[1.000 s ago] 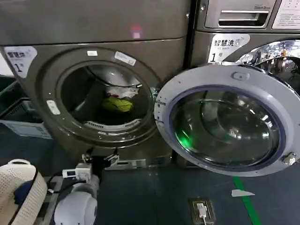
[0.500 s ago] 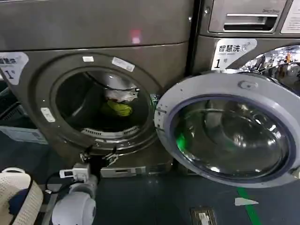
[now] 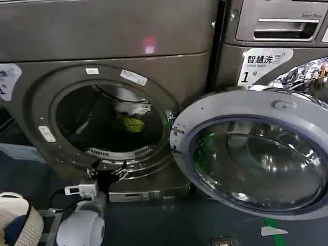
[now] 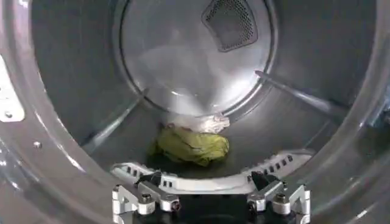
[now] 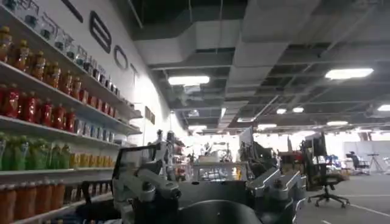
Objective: Grasp the clothes from the dryer.
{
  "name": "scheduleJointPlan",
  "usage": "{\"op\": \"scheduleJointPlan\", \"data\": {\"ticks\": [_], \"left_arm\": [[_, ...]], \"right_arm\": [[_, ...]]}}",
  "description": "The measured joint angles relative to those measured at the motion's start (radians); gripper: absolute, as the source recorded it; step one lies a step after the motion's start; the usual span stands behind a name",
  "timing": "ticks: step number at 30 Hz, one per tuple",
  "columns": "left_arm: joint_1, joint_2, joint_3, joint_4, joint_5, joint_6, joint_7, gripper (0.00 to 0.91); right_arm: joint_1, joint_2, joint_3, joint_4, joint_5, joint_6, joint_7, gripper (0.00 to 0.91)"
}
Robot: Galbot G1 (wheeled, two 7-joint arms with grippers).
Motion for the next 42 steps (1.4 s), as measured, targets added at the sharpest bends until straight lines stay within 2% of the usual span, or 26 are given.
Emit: {"op": "scheduleJointPlan", "data": {"ticks": [25,33,42], "left_arm": [[-0.047,0.000,-0.021,0.041,0.006,0.000,0.005,0.907],[-0.162,0.008,-0.052,0.144,-0.022,0.000,0.006,0.907],[-0.380,0.026,-0.064,0.377,-0.034,0.000,0.012,0.907]], "right_arm": [[0.006,-0.001,-0.012,-0.001,-0.023,0.015,0.007,0.907],[0.020,0.004,-0.033,0.009,-0.026,0.020,0.017,0.907],[0.020,-0.004,-0.041,0.005,-0.019,0.024,0.018,0.907]]}}
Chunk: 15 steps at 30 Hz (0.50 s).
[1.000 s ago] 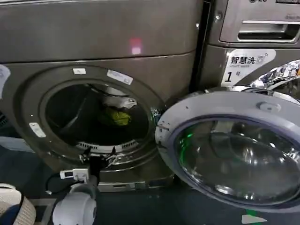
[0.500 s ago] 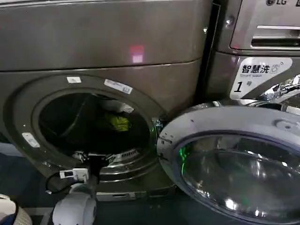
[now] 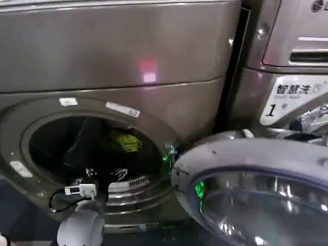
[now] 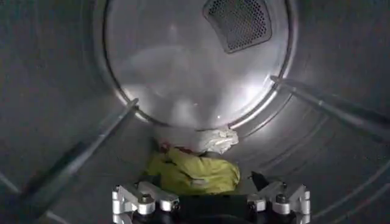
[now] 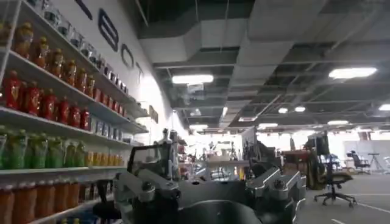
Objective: Grasp the clothes from the dryer.
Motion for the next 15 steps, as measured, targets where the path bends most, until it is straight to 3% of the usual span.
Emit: {"op": "scheduleJointPlan", "data": {"ticks": [11,15], "left_arm": [[-0.267,-0.001,0.005,0.354,0.024,0.000,0.002,0.907],[-0.337,-0.003,0.007,0.459,0.037,-0.057,0.008,0.907]], "right_arm": [[0.016,-0.014,-0.026,-0.008,-0.002,0.002,0.001,0.907],[0.020,-0.017,-0.031,-0.012,-0.005,0.002,0.002,0.907]]}}
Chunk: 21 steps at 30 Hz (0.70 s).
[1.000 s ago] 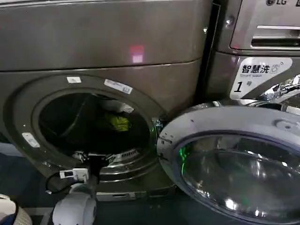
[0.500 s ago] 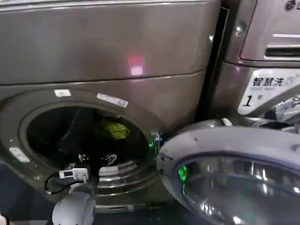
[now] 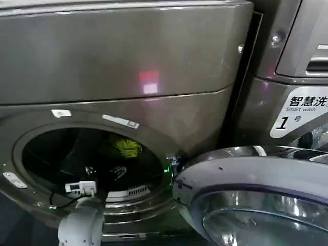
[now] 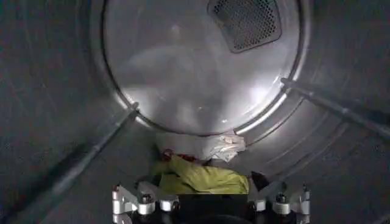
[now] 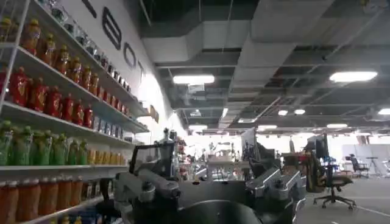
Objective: Grasp the clothes from the dryer.
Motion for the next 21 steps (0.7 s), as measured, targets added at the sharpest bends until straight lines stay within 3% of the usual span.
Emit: {"op": "scheduleJointPlan", "data": {"ticks": [9,15,21], "left_arm": [[-0.134,0.007,-0.009,0.211,0.175,-0.116,0.124,0.907],[-0.198,0.015,-0.030,0.285,0.494,-0.242,0.320,0.907],[-0.217,0.032,-0.036,0.288,0.868,-0.459,0.562,0.907]], "right_arm": [[0.002,0.003,-0.009,-0.001,-0.005,0.003,-0.001,0.907],[-0.005,0.010,-0.009,0.000,-0.005,0.003,-0.003,0.907],[-0.004,0.014,-0.012,0.002,-0.005,0.004,-0.007,0.907]]}}
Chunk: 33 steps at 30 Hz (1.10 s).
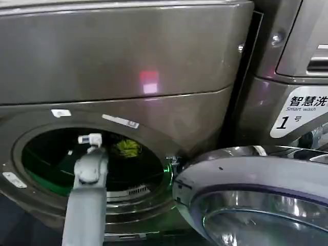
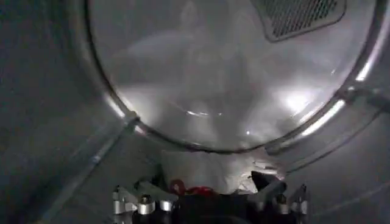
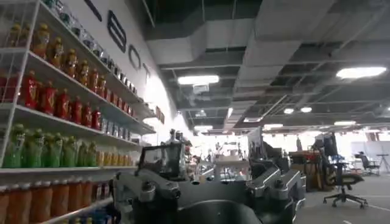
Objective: Grasp the clothes from the dryer.
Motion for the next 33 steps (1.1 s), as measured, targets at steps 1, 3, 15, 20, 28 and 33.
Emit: {"op": "scheduleJointPlan", "data": {"ticks": [1,3,15,20,28,33], "left_arm": [[-0.006,0.002,-0.002,-0.002,0.049,-0.037,0.040,0.907],[-0.019,0.006,-0.005,0.001,0.139,-0.113,0.132,0.907],[-0.115,0.038,-0.009,0.071,0.328,-0.380,0.577,0.907],[-0.123,0.051,-0.002,0.111,0.331,-0.403,0.652,0.907],[-0.148,0.075,-0.001,0.178,0.336,-0.371,0.700,0.907],[-0.156,0.072,-0.004,0.217,0.351,-0.346,0.705,0.907]], "right_arm": [[0.000,0.001,0.000,0.000,0.000,0.000,0.000,0.907],[0.000,0.001,0.000,0.000,0.000,0.000,0.000,0.907],[0.001,0.000,0.003,-0.011,-0.008,0.006,-0.002,0.907],[0.000,-0.003,0.004,-0.019,-0.013,0.008,-0.005,0.907],[0.001,-0.009,0.007,-0.032,-0.016,0.009,-0.008,0.907],[0.001,-0.009,0.006,-0.032,-0.016,0.009,-0.008,0.907]]}}
